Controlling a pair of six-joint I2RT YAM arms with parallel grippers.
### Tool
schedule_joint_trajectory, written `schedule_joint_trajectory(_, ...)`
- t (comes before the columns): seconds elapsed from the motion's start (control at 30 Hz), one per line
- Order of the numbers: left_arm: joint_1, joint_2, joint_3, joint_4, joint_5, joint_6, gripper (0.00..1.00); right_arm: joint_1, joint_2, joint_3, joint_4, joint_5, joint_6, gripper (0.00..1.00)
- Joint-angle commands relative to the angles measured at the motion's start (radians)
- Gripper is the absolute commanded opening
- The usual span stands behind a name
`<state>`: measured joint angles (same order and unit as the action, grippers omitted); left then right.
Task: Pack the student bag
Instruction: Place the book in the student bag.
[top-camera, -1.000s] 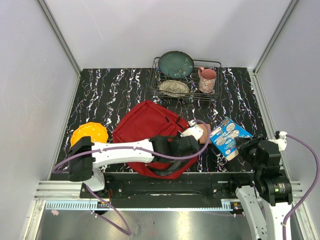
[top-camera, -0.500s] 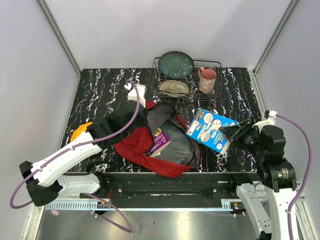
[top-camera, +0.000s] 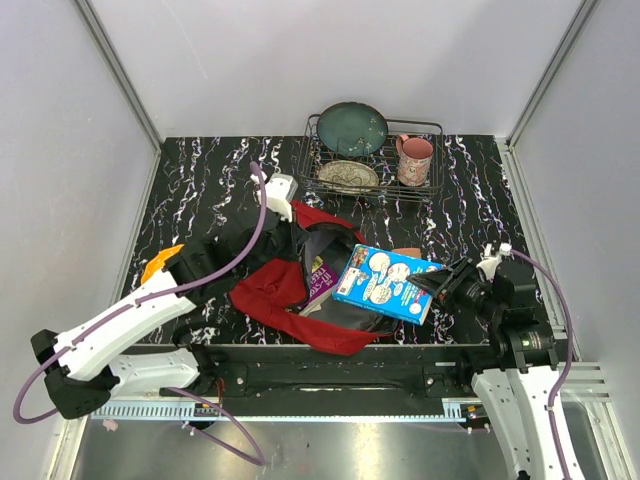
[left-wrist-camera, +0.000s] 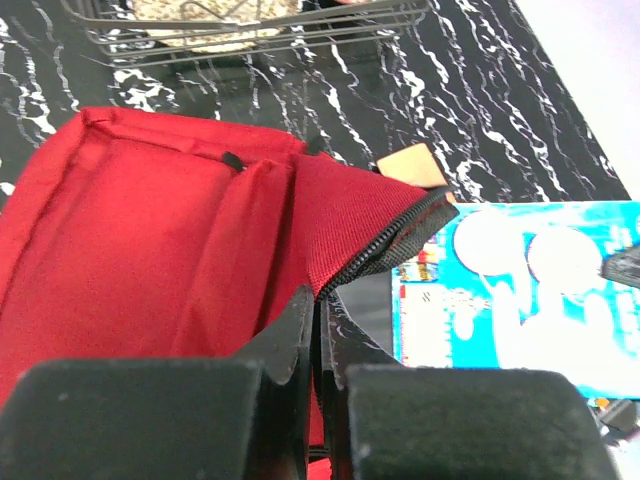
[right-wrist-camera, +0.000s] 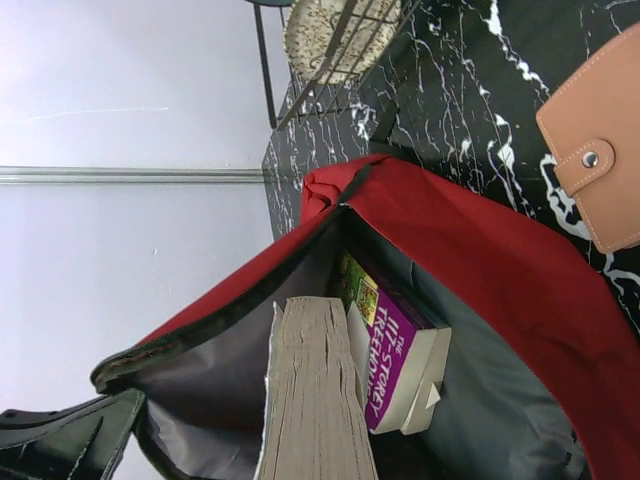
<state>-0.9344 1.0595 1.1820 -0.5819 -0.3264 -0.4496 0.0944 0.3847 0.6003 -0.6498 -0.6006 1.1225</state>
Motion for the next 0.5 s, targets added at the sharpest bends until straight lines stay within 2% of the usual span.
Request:
schedule_joint_trajectory(0.0,-0.009,0.0,-0.004,0.132,0.102,-0.027,0.0,0.001,-0.027,-0.026,0.186,-0.064,0.1,0.0)
schedule_joint_trajectory(0.1,-0.032,0.011,-0.009,0.139,0.115,-0.029,0.0,0.001,-0.014,-0.088,0.28,-0.082,0.144,0.0)
schedule_joint_trajectory(0.47,-0.107,0.03,0.002,0.155,0.095,-0.06,0.0,0.001,0.097,-0.111,0.315,-0.062,0.129,0.0)
